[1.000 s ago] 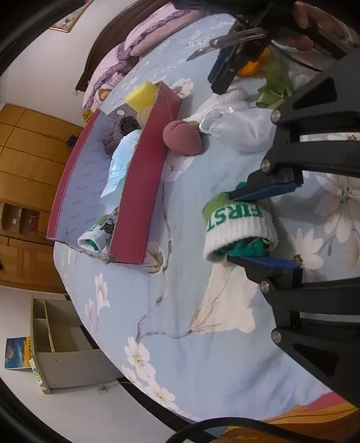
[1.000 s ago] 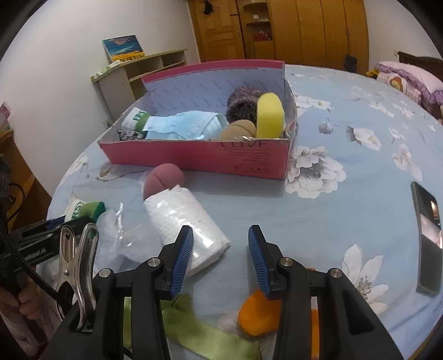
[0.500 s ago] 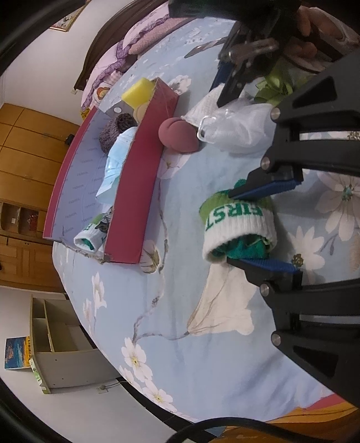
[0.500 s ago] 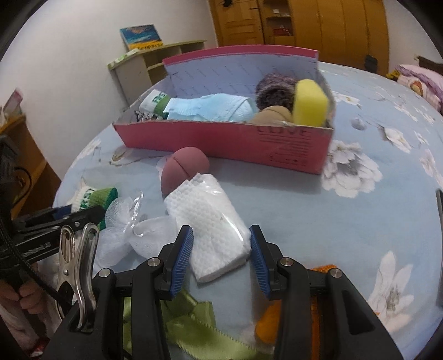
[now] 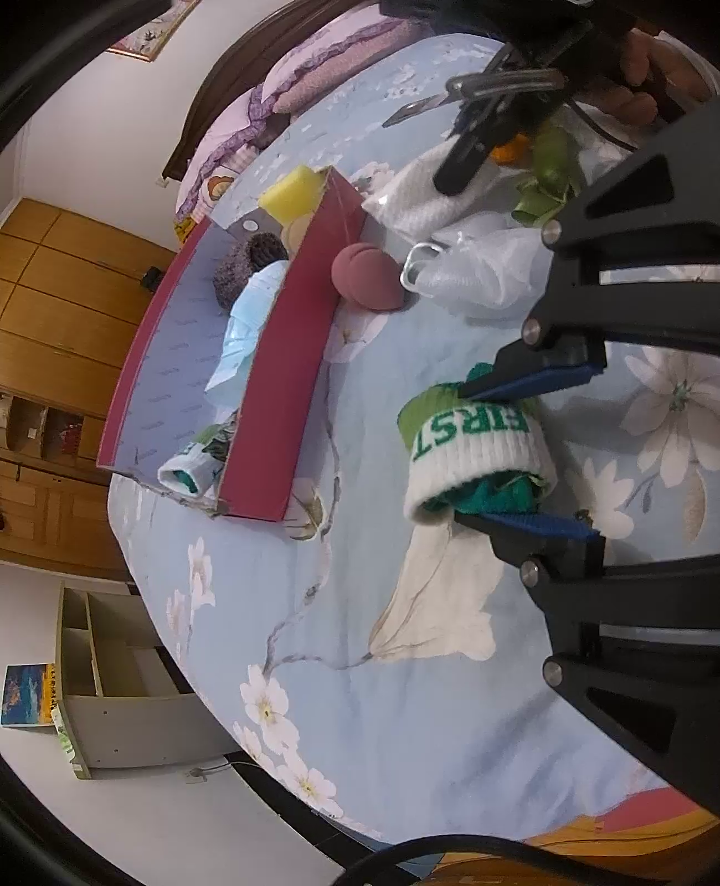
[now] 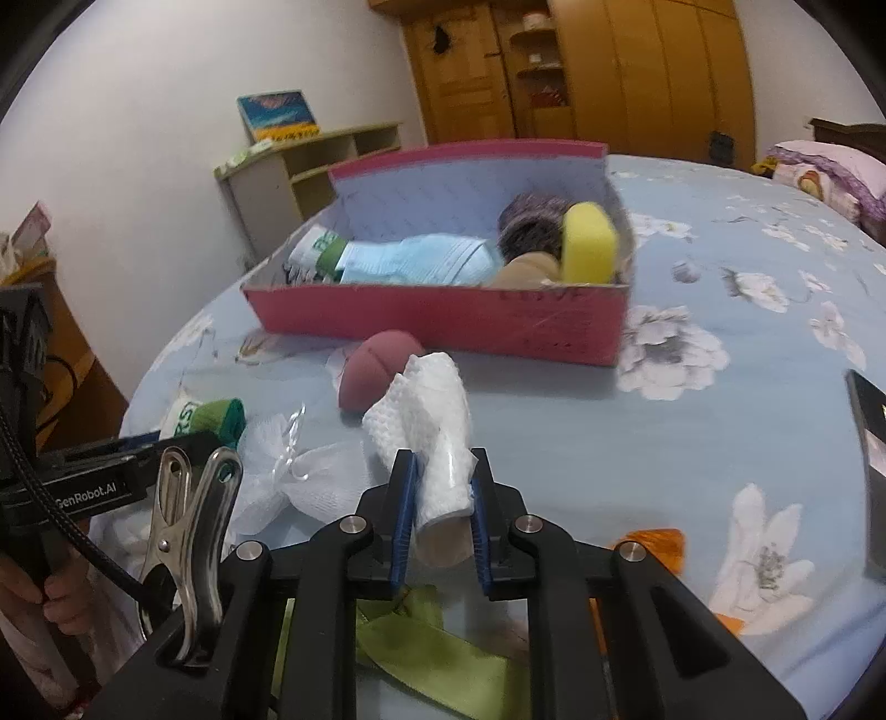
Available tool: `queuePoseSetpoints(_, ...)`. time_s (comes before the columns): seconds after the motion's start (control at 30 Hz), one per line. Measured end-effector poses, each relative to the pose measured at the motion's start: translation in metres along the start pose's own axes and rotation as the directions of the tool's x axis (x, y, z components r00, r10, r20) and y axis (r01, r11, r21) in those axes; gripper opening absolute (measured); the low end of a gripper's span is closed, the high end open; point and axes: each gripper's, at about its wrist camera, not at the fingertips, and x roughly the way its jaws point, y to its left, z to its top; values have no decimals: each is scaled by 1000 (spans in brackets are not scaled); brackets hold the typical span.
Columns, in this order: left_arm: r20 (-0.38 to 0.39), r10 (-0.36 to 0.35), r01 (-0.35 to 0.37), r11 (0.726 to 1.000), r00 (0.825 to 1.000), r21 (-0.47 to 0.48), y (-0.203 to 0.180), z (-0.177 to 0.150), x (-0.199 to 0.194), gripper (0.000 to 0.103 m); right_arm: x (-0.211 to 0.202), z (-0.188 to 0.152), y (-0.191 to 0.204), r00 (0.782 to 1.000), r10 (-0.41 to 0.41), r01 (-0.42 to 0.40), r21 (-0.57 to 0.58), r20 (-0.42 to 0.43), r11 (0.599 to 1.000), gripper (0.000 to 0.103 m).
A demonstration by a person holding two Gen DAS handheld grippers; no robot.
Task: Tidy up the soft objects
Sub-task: 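Grasp the second FIRST sock with left tool while right tool grasps white rolled towel, then lift the sock and white towel and carry both over the pink box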
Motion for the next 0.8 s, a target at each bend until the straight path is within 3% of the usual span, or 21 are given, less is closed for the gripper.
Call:
queuePoseSetpoints(0.43, 50, -8, 7, 1000, 999, 18, -7, 9, -21, 37, -24, 6, -4, 995, -51, 49, 17, 89, 999, 19)
queuePoseSetpoints(0.8, 88, -22, 15, 997, 996, 75, -22, 42, -25, 37, -29, 14, -5, 994, -30, 29, 13, 100, 999, 19)
